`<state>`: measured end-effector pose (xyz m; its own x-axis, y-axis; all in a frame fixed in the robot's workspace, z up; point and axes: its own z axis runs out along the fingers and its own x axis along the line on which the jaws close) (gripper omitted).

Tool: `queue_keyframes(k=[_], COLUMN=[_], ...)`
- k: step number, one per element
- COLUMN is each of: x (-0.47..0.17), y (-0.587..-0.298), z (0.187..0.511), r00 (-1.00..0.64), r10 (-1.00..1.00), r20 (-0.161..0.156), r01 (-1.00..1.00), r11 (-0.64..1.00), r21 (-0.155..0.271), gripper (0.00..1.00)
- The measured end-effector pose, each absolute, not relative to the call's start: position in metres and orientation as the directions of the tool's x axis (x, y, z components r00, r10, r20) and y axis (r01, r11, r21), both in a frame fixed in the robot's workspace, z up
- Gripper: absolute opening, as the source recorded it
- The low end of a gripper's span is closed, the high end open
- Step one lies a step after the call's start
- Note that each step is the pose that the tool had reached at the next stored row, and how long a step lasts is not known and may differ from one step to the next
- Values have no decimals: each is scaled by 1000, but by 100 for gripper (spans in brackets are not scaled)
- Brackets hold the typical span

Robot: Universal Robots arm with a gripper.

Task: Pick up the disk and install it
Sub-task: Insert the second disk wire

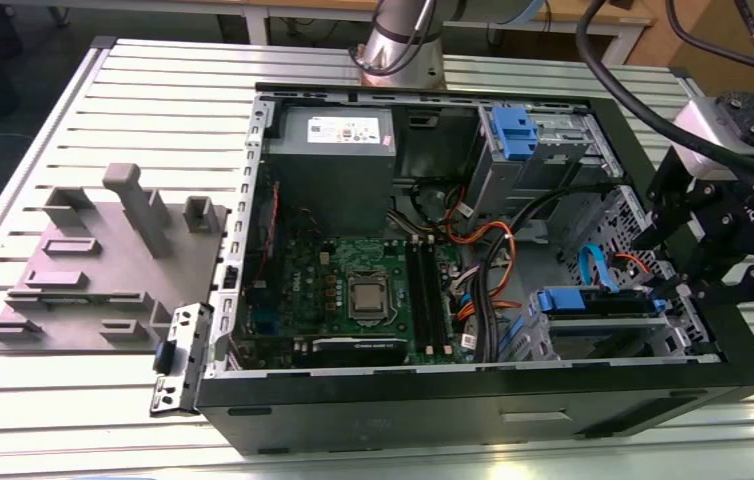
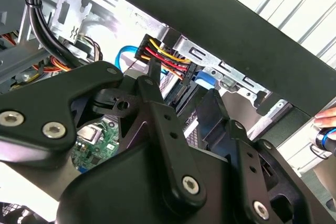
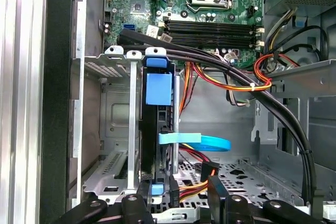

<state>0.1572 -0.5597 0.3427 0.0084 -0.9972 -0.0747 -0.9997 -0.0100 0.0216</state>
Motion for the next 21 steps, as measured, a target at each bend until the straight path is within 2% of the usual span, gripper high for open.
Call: queue_keyframes(k=[18, 19, 20, 21], x=[157, 157, 157, 157], y=[-563, -563, -563, -563], z=[340, 340, 340, 340], r00=[8, 8, 8, 8], r10=[-997, -997, -997, -997], r20=[-74, -74, -74, -74], r01=[-1000, -1000, -1000, -1000], r11=[-10, -10, -10, -10], r21=[22, 22, 22, 22], gripper=[53, 47, 47, 40])
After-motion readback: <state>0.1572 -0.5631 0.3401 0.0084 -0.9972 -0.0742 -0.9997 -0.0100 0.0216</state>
